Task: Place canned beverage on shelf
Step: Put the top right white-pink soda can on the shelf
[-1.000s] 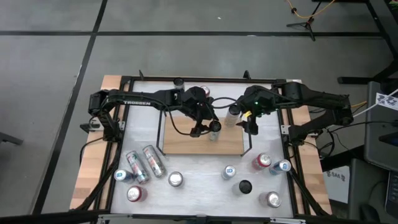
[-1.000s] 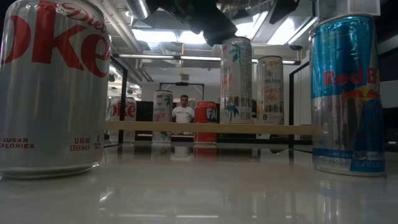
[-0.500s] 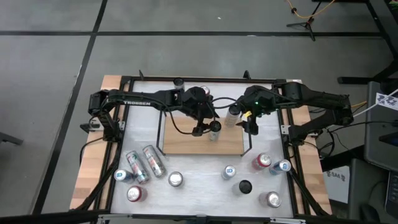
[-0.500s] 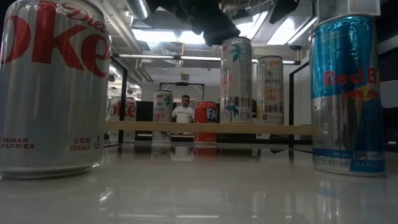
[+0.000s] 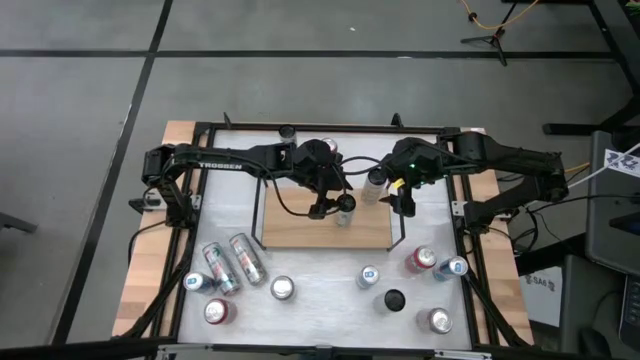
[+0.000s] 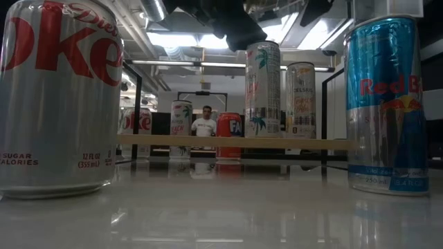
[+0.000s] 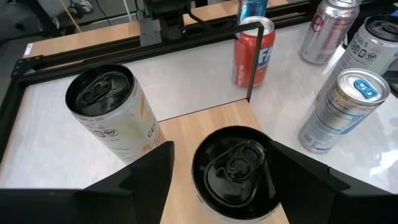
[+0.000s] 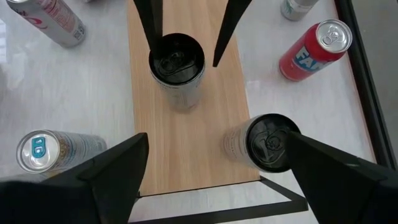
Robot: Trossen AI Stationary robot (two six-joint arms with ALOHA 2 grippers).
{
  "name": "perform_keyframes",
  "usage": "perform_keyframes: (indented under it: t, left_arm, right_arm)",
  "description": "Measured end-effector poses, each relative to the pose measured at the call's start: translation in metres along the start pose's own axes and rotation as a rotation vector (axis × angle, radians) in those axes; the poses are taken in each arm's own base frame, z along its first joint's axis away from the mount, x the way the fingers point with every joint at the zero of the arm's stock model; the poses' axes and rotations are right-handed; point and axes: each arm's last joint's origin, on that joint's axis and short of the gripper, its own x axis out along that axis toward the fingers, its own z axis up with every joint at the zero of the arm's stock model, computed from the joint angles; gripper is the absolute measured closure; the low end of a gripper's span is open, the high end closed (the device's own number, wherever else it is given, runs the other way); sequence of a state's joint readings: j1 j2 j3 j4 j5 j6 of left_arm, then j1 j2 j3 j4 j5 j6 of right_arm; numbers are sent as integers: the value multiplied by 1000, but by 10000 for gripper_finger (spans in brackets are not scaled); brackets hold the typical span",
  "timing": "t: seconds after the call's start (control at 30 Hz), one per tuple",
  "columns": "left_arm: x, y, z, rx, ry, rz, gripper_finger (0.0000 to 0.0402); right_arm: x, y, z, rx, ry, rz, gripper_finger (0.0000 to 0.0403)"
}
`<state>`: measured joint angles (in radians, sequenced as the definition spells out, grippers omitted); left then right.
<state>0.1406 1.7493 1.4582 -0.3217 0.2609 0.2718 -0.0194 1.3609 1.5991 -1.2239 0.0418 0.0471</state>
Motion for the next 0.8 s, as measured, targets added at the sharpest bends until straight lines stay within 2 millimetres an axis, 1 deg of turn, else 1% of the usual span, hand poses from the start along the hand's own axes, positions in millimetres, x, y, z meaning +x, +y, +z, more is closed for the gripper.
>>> perform_keyframes:
  t: [0.07,0.17,0.37,0.57,0.8]
  left_arm:
    - [0,-1,0,-1,-5,-19,147]
    - [0,-1,0,-7,-10,-35,131]
    - [0,0,0,0,-1,-5,101]
    - [0,1,0,-2,11,38,100]
    - [0,1,0,-7,10,33,102]
  right_arm:
    - [0,0,0,0,0,0,31]
    - [0,0,0,0,0,0,31]
    - [0,0,0,0,0,0,31]
    - [0,0,0,0,0,0,31]
    - [0,0,0,0,0,0,31]
